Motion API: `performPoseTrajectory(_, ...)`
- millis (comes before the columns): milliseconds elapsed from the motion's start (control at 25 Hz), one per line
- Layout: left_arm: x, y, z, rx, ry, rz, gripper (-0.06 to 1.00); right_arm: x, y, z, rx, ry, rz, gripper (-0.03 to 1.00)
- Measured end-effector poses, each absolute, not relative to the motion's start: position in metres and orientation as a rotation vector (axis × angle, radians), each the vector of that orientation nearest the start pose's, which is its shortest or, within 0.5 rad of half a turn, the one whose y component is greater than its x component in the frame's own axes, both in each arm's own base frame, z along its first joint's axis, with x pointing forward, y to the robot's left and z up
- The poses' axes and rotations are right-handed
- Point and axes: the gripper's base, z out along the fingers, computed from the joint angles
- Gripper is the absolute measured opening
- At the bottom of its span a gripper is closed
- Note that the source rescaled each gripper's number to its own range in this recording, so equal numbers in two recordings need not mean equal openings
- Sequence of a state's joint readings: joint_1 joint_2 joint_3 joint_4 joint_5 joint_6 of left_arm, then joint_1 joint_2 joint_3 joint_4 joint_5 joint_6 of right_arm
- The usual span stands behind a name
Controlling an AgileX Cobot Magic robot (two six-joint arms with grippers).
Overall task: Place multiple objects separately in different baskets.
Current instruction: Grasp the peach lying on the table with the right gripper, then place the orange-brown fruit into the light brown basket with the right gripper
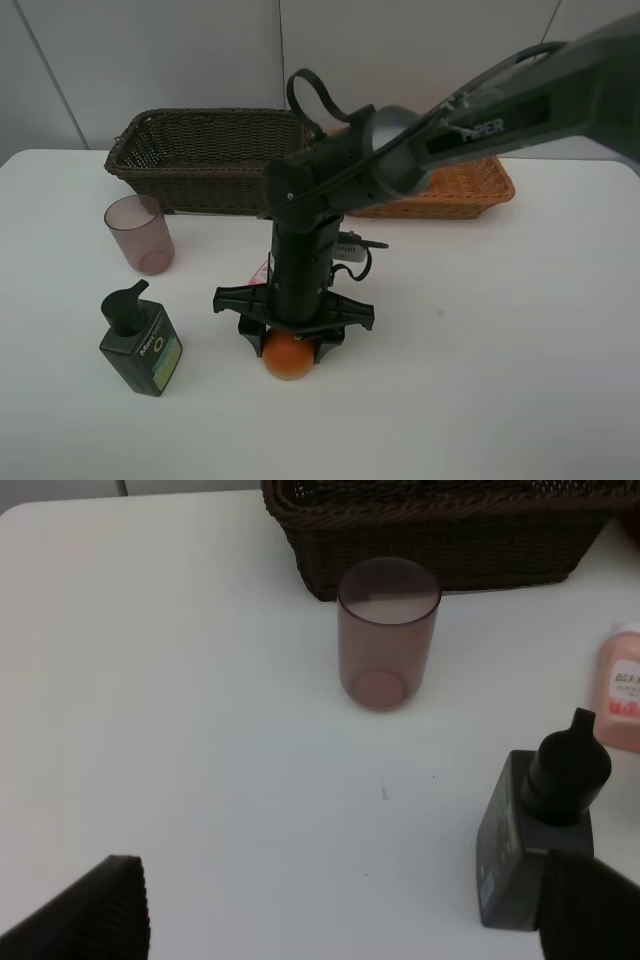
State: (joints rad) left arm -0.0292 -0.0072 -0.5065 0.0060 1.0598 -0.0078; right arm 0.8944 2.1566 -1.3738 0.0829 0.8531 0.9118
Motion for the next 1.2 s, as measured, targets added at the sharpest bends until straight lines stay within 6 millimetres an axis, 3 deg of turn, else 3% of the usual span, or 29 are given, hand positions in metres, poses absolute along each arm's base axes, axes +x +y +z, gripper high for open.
performPoseTrajectory(600, -0.007, 0.001, 0.279, 0.021, 2.030, -0.016, 1.00, 0.243, 0.312, 0.102, 0.108, 3.183, 0.075, 0.01)
performPoseTrajectory(800, -0.007, 0.001, 0.279, 0.021, 2.030, -0.016, 1.00, 0.244, 0.309, 0.116, -0.033, 3.183, 0.093, 0.01)
performPoseTrajectory(960, -0.007, 0.001, 0.279, 0.021, 2.030, -0.016, 1.00, 0.255, 0.295, 0.139, -0.121, 3.166, 0.131, 0.01)
performPoseTrajectory(1200, -0.007, 0.001, 0.279, 0.021, 2.030, -0.016, 1.00, 0.283, 0.258, 0.158, -0.143, 3.171, 0.115, 0.01)
